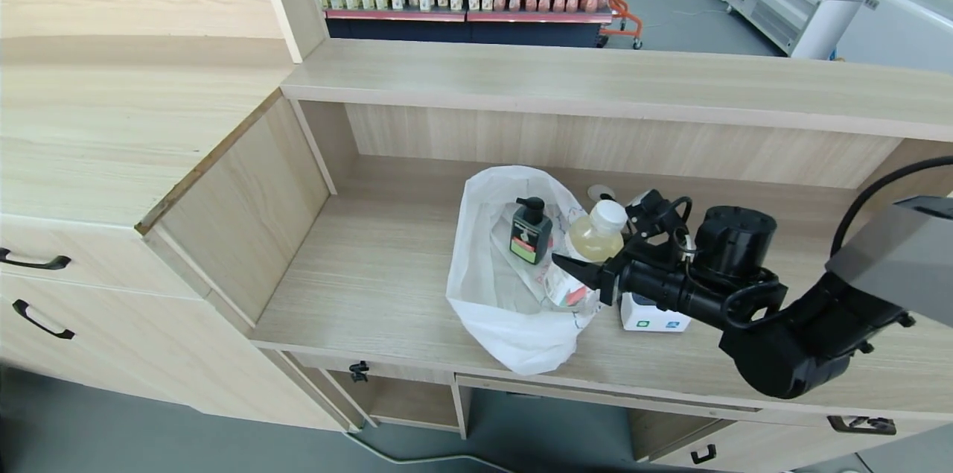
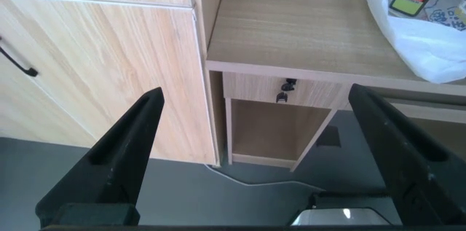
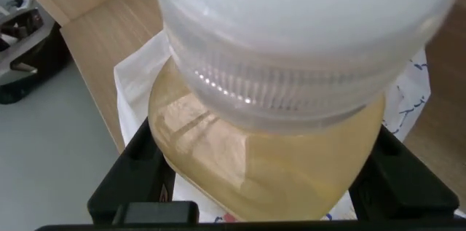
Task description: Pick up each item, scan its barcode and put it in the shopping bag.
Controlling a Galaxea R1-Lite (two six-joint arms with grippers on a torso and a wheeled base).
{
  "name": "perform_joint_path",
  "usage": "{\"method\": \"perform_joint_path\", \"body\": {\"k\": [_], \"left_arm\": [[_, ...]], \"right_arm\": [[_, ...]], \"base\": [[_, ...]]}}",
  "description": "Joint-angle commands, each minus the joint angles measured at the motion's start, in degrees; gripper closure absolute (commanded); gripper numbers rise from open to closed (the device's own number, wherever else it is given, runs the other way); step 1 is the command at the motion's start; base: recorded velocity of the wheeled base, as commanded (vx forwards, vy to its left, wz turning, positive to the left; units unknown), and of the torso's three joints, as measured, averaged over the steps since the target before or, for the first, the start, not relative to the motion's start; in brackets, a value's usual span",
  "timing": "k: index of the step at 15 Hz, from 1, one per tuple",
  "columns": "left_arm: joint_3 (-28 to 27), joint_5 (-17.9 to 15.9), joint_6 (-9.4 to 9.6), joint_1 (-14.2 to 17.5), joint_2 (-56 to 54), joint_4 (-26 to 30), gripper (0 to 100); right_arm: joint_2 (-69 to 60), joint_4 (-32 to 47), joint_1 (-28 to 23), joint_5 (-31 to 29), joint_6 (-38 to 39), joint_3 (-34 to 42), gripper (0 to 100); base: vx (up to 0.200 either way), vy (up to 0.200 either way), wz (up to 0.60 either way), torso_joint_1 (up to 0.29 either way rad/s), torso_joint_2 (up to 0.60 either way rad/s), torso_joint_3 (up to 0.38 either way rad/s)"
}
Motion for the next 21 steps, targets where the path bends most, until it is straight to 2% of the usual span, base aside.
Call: {"method": "perform_joint_path", "body": {"k": [1, 7, 15, 16, 21], "left_arm": [[0.00, 0.01, 0.00, -0.02, -0.02, -0.02, 0], [0.00, 0.01, -0.09, -0.02, -0.02, -0.02, 0], [0.00, 0.01, -0.09, -0.02, -0.02, -0.02, 0], [0.00, 0.01, -0.09, -0.02, -0.02, -0.02, 0], [0.00, 0.01, 0.00, -0.02, -0.02, -0.02, 0]], "right_arm": [[4.22, -0.47, 0.25, 0.16, -0.42, -2.56, 100], [10.37, -0.65, 0.51, -0.36, -3.76, -8.45, 100], [12.83, -0.47, 0.78, -0.10, -5.87, -10.21, 100], [12.66, -0.47, 1.13, 0.08, -5.78, -10.38, 0], [7.91, -0.39, 2.62, 0.25, -7.80, -9.59, 0]], "base": [[0.000, 0.000, 0.00, 0.000, 0.00, 0.000], [0.000, 0.000, 0.00, 0.000, 0.00, 0.000], [0.000, 0.000, 0.00, 0.000, 0.00, 0.000], [0.000, 0.000, 0.00, 0.000, 0.00, 0.000], [0.000, 0.000, 0.00, 0.000, 0.00, 0.000]]}}
